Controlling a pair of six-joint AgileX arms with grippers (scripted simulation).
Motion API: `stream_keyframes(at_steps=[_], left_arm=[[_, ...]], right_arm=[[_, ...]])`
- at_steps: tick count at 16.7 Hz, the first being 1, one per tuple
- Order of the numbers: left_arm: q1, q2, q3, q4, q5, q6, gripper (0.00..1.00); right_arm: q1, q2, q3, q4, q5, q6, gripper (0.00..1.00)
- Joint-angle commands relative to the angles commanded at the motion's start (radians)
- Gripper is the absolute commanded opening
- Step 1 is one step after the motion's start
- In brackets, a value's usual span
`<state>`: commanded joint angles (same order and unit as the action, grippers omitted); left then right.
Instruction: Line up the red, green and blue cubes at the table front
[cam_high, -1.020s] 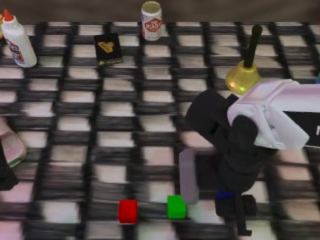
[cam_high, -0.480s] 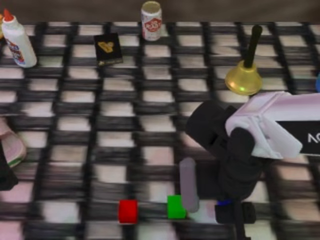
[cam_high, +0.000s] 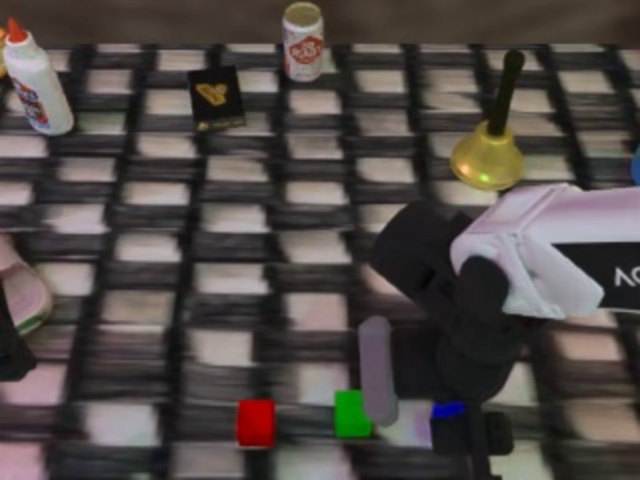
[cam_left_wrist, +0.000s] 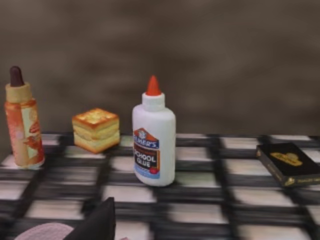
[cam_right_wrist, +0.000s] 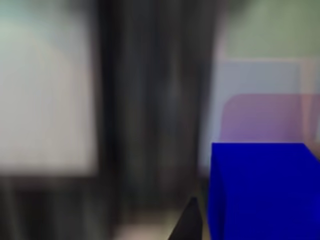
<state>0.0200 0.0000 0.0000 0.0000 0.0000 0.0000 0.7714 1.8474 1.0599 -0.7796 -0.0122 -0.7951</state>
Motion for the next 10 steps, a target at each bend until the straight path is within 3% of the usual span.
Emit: stream_keyframes(at_steps=[3,10], left_arm=[[0.0,0.0,0.0,0.0,0.0,0.0,1.0],[0.0,0.0,0.0,0.0,0.0,0.0,1.0]], right_arm=[[0.0,0.0,0.0,0.0,0.0,0.0,0.98],[0.0,0.0,0.0,0.0,0.0,0.0,1.0]])
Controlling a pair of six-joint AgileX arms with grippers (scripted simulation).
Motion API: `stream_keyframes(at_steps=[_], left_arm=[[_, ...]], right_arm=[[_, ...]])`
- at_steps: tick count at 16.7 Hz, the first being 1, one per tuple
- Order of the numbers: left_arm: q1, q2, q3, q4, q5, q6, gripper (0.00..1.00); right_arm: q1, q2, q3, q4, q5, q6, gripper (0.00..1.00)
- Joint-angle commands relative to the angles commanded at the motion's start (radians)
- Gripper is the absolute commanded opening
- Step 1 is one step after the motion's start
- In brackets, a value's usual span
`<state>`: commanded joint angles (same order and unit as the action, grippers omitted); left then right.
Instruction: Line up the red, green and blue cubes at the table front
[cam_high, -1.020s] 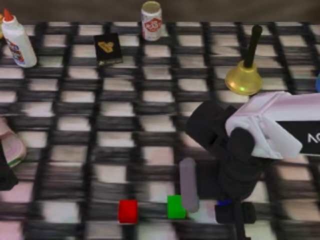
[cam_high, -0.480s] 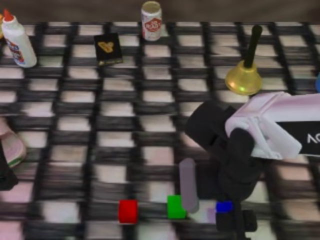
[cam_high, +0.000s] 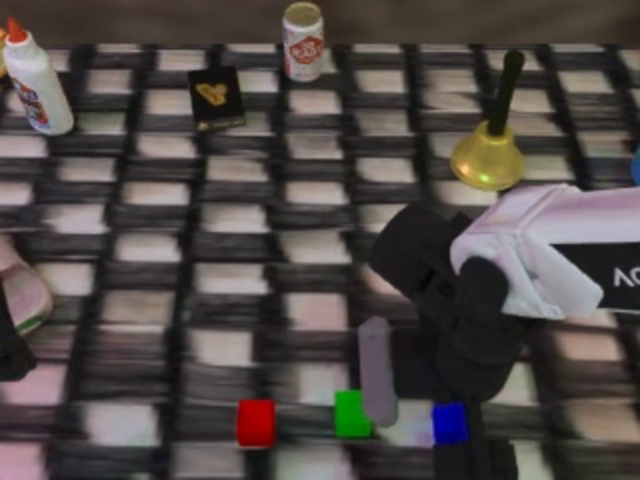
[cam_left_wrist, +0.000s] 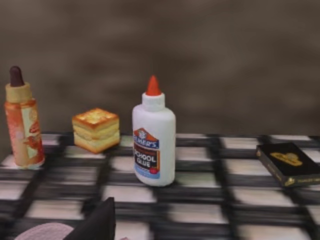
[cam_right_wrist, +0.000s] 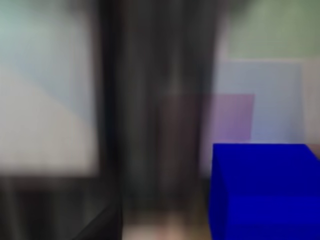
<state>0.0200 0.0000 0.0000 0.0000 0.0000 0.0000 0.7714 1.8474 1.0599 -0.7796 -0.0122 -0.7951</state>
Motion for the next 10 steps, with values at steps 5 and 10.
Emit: stream_keyframes(at_steps=[5,10], left_arm=[[0.0,0.0,0.0,0.0,0.0,0.0,1.0],[0.0,0.0,0.0,0.0,0.0,0.0,1.0]], right_arm=[[0.003,-0.014,0.031,-0.042,0.0,-0.005,1.0],[0.004,-0.086,0.141,-0.239,0.0,-0.007,1.0]])
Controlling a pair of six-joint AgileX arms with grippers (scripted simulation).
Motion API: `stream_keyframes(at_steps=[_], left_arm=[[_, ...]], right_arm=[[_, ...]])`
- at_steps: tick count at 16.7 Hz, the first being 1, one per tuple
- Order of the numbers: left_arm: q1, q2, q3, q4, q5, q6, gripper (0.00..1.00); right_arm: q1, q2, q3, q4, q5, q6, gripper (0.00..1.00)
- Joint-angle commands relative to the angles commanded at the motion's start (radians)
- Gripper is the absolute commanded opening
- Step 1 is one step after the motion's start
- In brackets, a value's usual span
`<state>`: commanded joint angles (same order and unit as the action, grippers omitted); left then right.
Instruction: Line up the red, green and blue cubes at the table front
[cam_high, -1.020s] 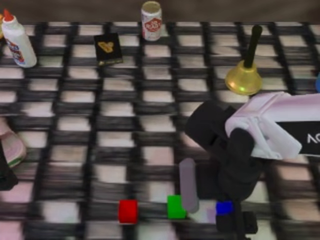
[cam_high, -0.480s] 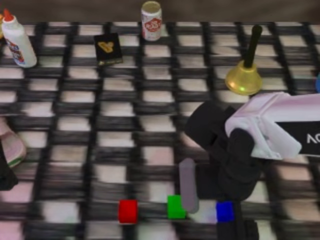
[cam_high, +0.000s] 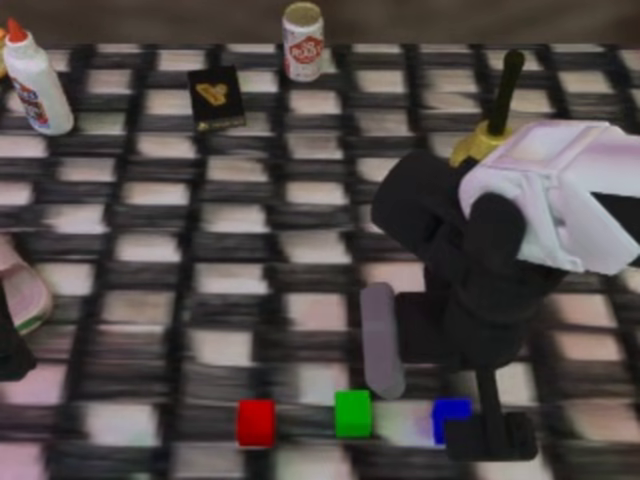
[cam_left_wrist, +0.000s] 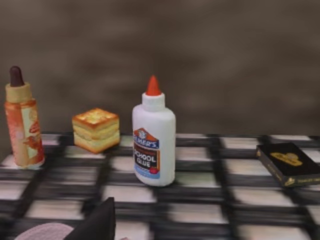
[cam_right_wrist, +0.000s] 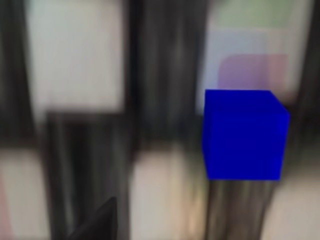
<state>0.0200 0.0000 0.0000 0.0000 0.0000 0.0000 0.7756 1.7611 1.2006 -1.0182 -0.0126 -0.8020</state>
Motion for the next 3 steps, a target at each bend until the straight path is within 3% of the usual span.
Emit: stream_keyframes(at_steps=[3], left_arm=[[0.0,0.0,0.0,0.0,0.0,0.0,1.0]], right_arm=[[0.0,-0.023,0.026,-0.037,0.0,0.0,1.0]])
